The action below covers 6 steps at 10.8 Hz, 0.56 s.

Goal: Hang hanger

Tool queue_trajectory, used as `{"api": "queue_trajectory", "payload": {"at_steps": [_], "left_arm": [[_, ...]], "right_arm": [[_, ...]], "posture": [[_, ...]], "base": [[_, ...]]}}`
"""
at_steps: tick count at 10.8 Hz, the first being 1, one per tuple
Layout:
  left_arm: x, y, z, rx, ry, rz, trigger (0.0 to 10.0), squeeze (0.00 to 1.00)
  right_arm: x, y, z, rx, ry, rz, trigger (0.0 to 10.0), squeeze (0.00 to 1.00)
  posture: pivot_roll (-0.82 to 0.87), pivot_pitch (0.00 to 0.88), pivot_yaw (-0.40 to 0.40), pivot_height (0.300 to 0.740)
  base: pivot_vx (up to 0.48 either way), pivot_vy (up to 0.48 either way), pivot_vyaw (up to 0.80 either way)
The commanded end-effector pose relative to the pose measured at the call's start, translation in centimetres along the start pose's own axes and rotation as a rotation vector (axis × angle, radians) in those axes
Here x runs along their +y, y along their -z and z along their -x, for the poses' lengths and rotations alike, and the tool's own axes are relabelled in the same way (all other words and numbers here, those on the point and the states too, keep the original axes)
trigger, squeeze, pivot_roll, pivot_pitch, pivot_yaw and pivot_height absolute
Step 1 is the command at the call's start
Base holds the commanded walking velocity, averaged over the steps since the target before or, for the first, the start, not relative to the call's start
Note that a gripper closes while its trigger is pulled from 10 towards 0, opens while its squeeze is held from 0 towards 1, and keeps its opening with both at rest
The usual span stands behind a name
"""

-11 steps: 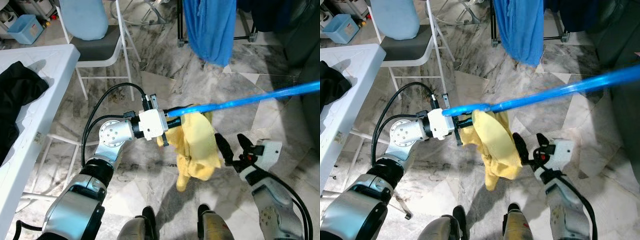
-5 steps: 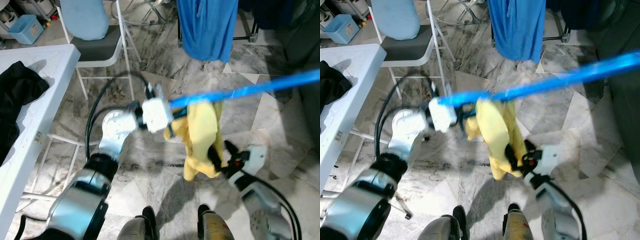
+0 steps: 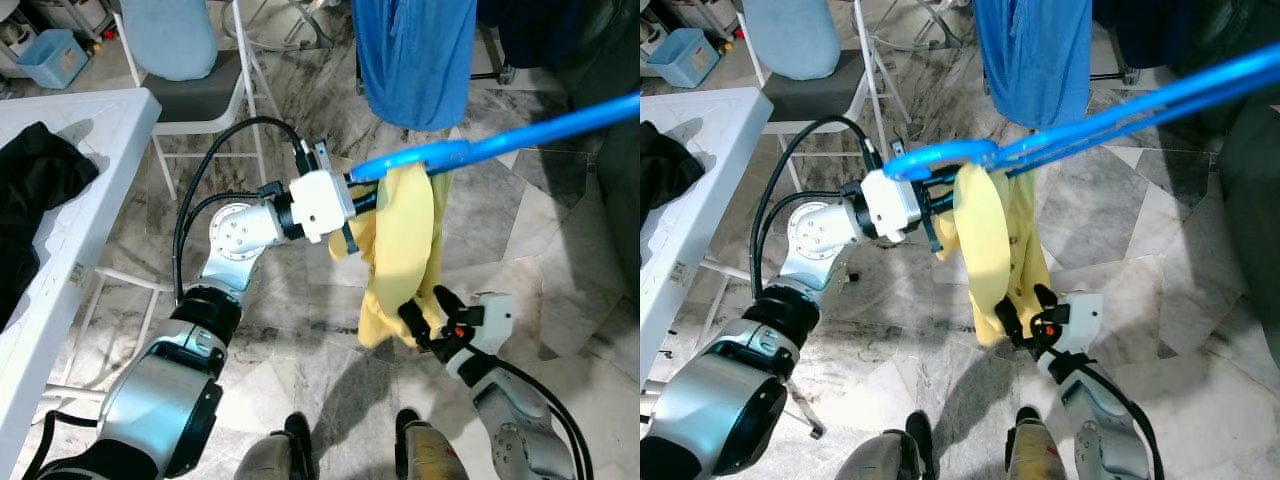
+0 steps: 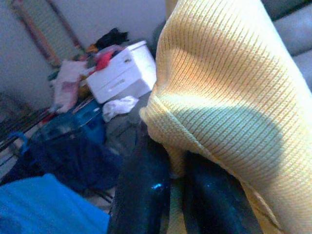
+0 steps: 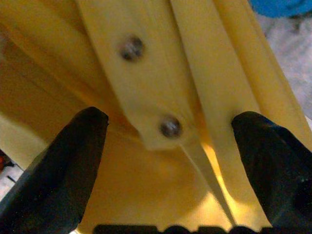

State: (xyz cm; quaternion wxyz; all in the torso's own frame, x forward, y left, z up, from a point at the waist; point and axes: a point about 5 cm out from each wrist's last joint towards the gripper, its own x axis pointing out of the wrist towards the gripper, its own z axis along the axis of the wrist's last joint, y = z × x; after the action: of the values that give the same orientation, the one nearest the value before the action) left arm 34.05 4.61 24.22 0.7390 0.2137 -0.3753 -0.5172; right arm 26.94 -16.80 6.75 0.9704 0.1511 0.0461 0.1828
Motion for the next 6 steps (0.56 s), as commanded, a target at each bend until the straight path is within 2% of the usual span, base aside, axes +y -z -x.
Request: {"api": "queue_trajectory", "payload": {"at_steps": [1, 2, 5, 6], "left_arm": [[1.8, -1.2, -0.4, -0.053, -0.076, -0.029, 0.0, 0.00], [2.3, -1.8, -0.7, -0.083, -0.095, -0.021, 0.0, 0.00], [3.2, -3.0, -1.3, -0.139, -0.131, -0.008, 0.0, 0.00], [3.5, -3.2, -1.3, -0.152, -0.142, 0.001, 0.0, 0.00]], "right_arm": [[0.3, 1.2, 0.1, 0.040, 0.009, -0.023, 10.0, 0.91], [0.5, 1.4, -0.1, 0.047, 0.011, -0.025, 10.0, 0.80], [-0.3, 1.6, -0.5, 0.057, 0.072, -0.044, 10.0, 0.64], [-0.7, 1.5, -0.5, 0.042, 0.100, -0.065, 10.0, 0.51]], "posture": [[-0.19, 0.307, 0.191, 0.740], [-0.19, 0.307, 0.189, 0.740], [-0.18, 0.305, 0.188, 0.740], [-0.18, 0.305, 0.190, 0.740]], "base": [[0.000, 0.000, 0.00], [0.000, 0.000, 0.00], [0.000, 0.000, 0.00], [0.000, 0.000, 0.00]]}}
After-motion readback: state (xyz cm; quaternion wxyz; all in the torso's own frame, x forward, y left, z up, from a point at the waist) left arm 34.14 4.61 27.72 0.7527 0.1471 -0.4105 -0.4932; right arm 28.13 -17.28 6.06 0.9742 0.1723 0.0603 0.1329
